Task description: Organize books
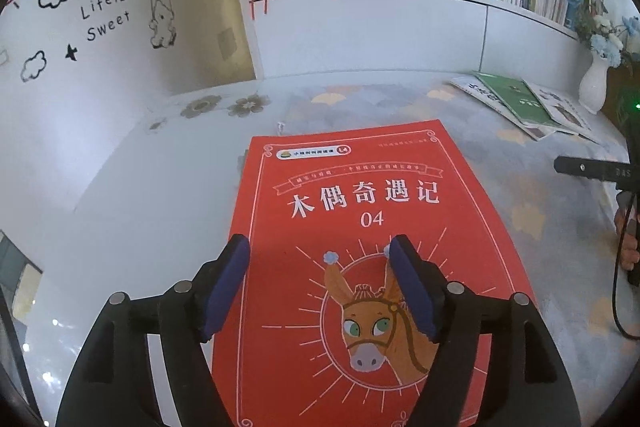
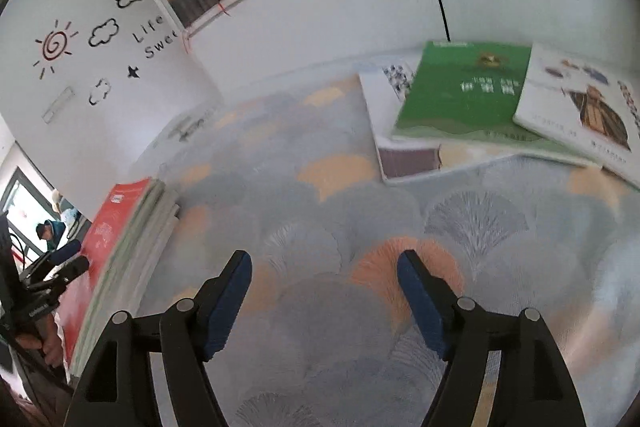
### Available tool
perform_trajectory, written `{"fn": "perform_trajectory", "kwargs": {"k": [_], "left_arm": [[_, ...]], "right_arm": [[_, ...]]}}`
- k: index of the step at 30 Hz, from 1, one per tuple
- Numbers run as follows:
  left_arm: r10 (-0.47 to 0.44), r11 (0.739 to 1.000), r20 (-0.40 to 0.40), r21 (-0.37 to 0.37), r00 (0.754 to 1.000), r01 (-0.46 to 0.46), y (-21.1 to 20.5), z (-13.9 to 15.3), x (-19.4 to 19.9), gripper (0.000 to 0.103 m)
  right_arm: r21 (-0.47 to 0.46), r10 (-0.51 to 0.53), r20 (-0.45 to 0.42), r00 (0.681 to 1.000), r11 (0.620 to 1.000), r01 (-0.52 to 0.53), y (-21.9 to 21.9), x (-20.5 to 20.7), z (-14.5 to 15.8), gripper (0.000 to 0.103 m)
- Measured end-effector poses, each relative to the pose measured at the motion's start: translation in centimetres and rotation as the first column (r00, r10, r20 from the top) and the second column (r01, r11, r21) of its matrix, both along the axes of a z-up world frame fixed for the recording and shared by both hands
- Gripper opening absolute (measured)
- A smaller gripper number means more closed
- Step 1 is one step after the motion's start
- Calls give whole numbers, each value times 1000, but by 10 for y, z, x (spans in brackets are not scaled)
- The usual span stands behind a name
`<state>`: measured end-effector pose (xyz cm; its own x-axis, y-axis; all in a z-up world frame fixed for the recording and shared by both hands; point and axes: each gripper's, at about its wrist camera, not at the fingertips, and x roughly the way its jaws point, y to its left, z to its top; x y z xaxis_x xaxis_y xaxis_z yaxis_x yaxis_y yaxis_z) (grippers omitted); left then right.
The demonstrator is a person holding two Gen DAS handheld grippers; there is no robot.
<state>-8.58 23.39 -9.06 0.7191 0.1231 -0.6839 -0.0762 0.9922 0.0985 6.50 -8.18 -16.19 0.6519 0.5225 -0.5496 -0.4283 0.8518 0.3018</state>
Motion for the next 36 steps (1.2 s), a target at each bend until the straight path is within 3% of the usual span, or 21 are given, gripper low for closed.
{"fn": "perform_trajectory", "kwargs": {"k": [4, 8, 15, 21, 30, 36], "left_arm": [[10, 999, 2, -40, 1000, -10, 7, -1, 2, 77], [24, 999, 7, -31, 1000, -24, 7, -2, 3, 83], [39, 999, -10, -37, 999, -39, 11, -1, 4, 84], [71, 987, -40, -141, 997, -76, 29, -4, 8, 84], [91, 984, 24, -155, 996, -86, 28, 12, -2, 83], [138, 977, -52, -159, 989, -145, 18, 13, 16, 77]], "right_arm": [[-59, 14, 12, 1000, 998, -13, 11, -3, -3, 93], [-80, 26, 13, 1000, 996, -25, 15, -4, -4, 98], [-88, 32, 11, 999, 996, -31, 16, -3, -5, 101], [-167, 26, 20, 999, 986, -22, 27, -4, -6, 103], [-239, 13, 29, 999, 971, -6, 35, -7, -8, 103], [-240, 22, 24, 999, 971, -16, 33, -6, -7, 103]]}}
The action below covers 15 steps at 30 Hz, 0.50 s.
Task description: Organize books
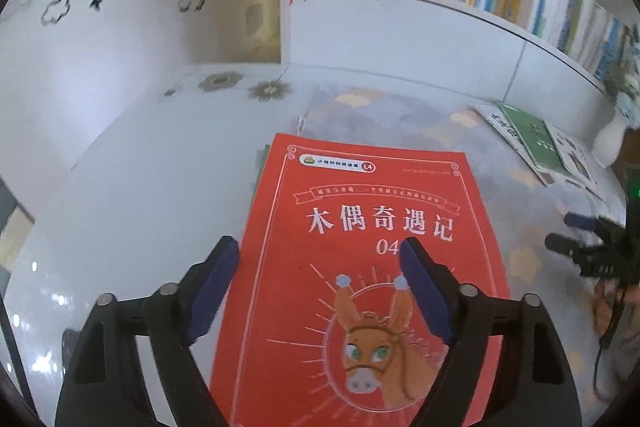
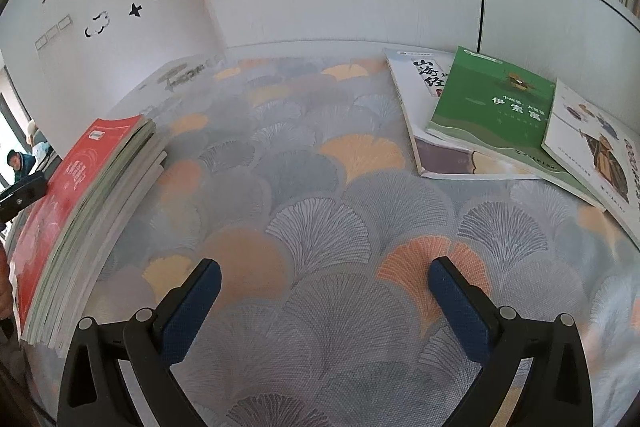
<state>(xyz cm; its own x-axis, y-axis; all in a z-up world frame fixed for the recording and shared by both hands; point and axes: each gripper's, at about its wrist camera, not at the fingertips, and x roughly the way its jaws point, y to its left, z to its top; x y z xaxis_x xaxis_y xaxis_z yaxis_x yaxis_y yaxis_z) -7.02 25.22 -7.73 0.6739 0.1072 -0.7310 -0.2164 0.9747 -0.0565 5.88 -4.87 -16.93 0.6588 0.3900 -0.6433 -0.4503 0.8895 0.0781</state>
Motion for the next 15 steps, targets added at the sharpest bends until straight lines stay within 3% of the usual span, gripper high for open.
{"fn": "perform_trajectory", "kwargs": {"k": [3, 7, 15], "left_arm": [[5, 1000, 43, -27, 999, -4, -14, 22, -12, 77], [-24, 999, 82, 42, 996, 21, -53, 51, -23, 78], [-118, 993, 52, 10, 992, 118, -117, 51, -14, 78]], "right_arm": [[12, 8, -1, 1000, 1000, -8, -4, -3, 0, 103], [39, 13, -4, 1000, 999, -13, -10, -8, -1, 103], [53, 21, -8, 1000, 998, -20, -14, -10, -1, 103]]}}
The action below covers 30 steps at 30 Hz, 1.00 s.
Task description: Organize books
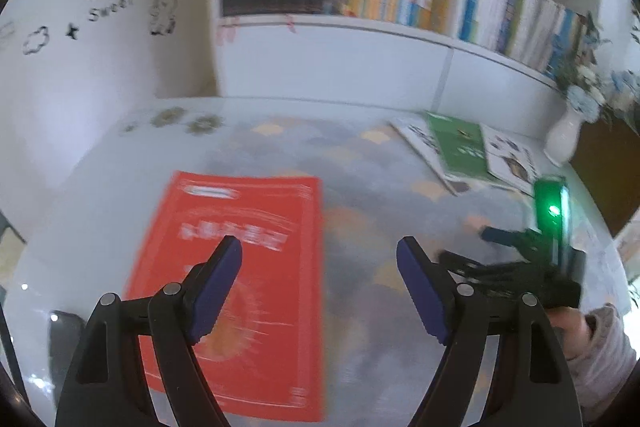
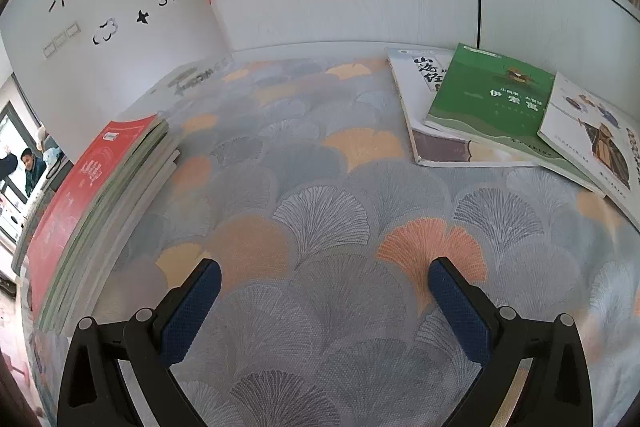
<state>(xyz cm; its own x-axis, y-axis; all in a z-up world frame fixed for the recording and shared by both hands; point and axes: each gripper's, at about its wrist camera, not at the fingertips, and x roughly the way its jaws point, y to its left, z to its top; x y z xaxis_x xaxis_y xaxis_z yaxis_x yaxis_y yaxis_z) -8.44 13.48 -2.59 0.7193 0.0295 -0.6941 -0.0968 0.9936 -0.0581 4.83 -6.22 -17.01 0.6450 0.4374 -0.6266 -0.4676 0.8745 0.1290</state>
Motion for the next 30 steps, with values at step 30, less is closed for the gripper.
{"fn": "perform_trajectory", "kwargs": {"k": [30], "left_arm": [[-96, 989, -97, -126, 991, 83, -121, -22, 63, 78]], "right_arm": [[145, -253, -65, 965, 955, 260, -140, 34, 73, 99]]}}
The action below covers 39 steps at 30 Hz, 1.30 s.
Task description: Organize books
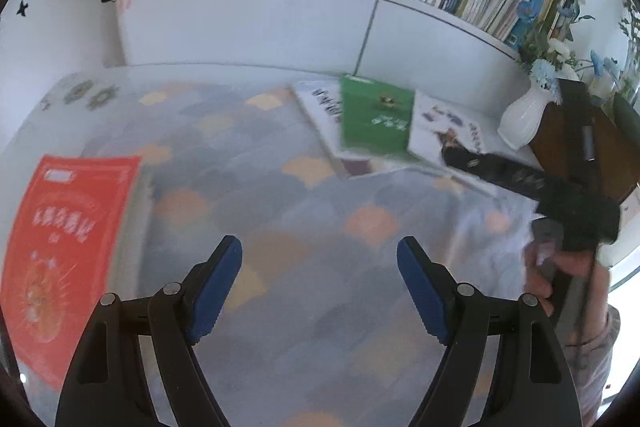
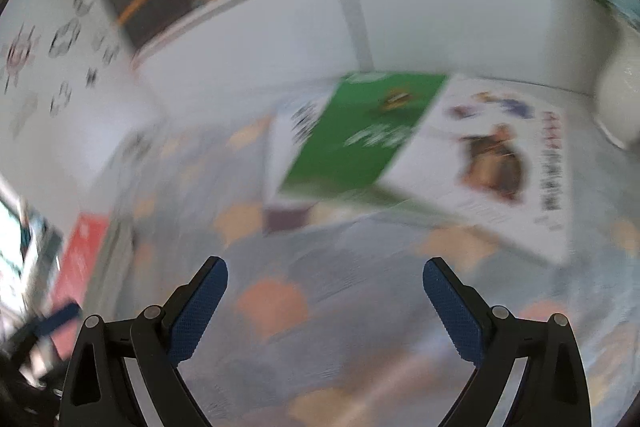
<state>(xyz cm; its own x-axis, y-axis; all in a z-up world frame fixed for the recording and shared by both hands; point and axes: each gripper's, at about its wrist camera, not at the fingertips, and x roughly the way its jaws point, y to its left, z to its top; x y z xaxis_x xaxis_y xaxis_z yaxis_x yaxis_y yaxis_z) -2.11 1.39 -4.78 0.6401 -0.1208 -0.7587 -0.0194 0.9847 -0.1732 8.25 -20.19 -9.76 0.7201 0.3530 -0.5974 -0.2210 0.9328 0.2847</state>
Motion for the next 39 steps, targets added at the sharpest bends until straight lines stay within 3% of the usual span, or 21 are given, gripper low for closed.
{"fn": "perform_trajectory", "kwargs": {"k": [4, 7, 11, 15, 17, 20, 22, 24, 26, 29, 33, 39], "left_arm": [[5, 1000, -1, -18, 1000, -5, -32, 1, 31, 79], [-15, 997, -3, -73, 1000, 15, -57, -4, 64, 79], [-46, 997, -17, -70, 999, 44, -89, -19, 112, 79], [-82, 992, -28, -96, 996, 79, -114, -37, 161, 79], [-101, 993, -36, -58, 994, 99, -128, -52, 185, 79], [-83, 996, -113, -21, 990, 81, -136, -80, 210, 78], [-83, 996, -50, 5, 995, 84, -138, -81, 208, 80], [-144, 989, -42, 33, 989, 145, -147, -84, 206, 81], [-232, 972, -42, 25, 972, 233, -157, -83, 204, 83], [-261, 964, -56, 31, 964, 263, -158, -81, 198, 83], [-263, 964, -84, -50, 961, 259, -141, -76, 176, 83], [-258, 960, -129, -144, 958, 239, -95, -67, 108, 83]], "right_arm": [[36, -85, 4, 996, 996, 85, -59, 7, 16, 99], [131, -140, -31, 990, 981, 143, -105, 15, 17, 99], [258, -195, -91, 977, 943, 212, -156, 22, 5, 96], [366, -188, -128, 974, 904, 223, -187, 31, -10, 93], [426, -173, -130, 976, 880, 212, -195, 36, -20, 92], [466, -107, -152, 982, 869, 167, -188, 51, -33, 84], [487, -34, -172, 985, 866, 115, -176, 63, -41, 84], [514, 40, -209, 977, 855, 74, -161, 76, -53, 85], [438, 10, -188, 982, 896, 75, -149, 77, -47, 83], [414, 19, -167, 986, 909, 53, -137, 75, -46, 85], [464, 79, -167, 983, 886, 8, -136, 71, -45, 89], [440, 197, -199, 960, 893, -92, -97, 43, -49, 89]]}}
